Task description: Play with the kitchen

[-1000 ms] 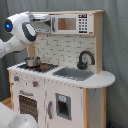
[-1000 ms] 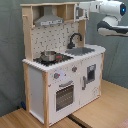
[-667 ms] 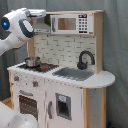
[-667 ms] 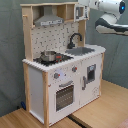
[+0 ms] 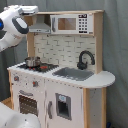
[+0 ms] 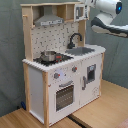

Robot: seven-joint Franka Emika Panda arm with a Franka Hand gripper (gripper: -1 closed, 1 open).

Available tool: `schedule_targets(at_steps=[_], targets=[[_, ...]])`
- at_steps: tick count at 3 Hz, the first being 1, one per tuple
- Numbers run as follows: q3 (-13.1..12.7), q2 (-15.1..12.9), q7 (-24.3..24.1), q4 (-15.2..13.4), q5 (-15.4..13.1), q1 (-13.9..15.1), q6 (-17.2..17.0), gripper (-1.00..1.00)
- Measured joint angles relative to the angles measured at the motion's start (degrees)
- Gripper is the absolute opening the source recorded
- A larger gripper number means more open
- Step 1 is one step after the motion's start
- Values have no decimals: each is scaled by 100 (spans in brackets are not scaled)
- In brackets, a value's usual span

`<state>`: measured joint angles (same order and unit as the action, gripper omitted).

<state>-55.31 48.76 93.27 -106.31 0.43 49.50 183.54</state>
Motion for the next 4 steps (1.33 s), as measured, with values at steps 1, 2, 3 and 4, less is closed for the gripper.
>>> schedule_targets(at_steps=[1, 2, 3, 4], targets=[[-168, 272, -542, 283, 4, 402, 46, 100], [-237, 496, -980, 437, 7, 677, 54, 100], [-271, 740, -1473, 548, 12, 945, 54, 100], [-269, 1145, -2274, 623, 15, 1331, 49, 100]])
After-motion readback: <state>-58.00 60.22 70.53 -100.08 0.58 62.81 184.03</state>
